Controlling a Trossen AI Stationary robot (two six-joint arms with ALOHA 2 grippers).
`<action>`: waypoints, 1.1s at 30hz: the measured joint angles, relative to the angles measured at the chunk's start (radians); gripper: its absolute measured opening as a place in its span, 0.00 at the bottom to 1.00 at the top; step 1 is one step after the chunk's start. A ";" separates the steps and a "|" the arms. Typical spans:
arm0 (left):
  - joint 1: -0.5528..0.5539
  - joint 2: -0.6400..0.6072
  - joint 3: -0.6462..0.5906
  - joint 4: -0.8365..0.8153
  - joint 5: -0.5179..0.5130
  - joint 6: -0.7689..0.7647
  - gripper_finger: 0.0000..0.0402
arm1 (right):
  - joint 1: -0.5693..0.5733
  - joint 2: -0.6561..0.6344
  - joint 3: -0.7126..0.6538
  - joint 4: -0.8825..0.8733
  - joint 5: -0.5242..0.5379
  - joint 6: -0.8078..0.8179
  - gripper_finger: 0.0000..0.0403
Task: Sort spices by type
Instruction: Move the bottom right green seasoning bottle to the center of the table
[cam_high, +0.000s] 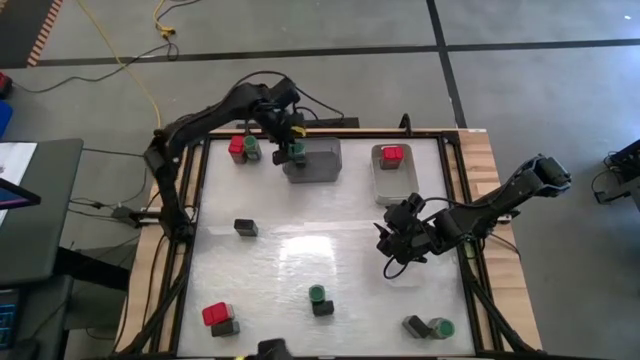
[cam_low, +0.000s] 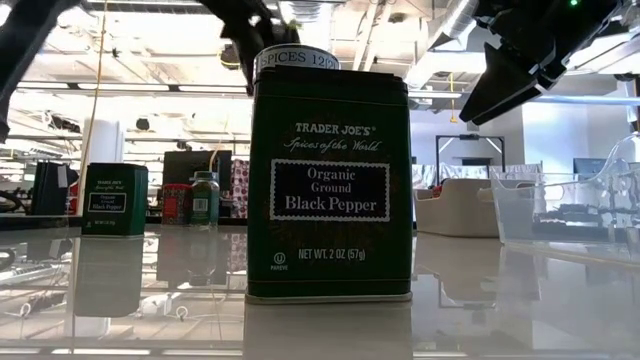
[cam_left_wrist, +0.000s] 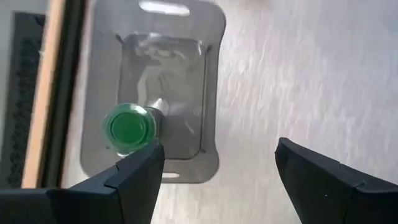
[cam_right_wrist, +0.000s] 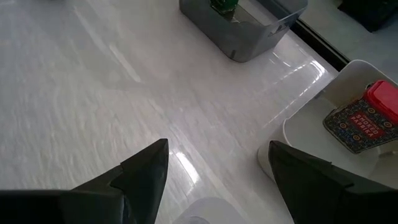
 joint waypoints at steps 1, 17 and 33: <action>-0.008 -0.032 -0.019 0.017 -0.003 -0.017 0.73 | 0.001 0.000 0.000 -0.001 0.000 0.000 0.76; -0.388 -0.704 -0.695 0.333 -0.413 -0.472 0.73 | -0.018 0.000 -0.027 0.080 -0.001 0.016 0.76; -0.648 -0.953 -1.102 0.508 -0.589 -0.702 0.73 | -0.097 0.000 -0.027 0.182 -0.022 -0.050 0.76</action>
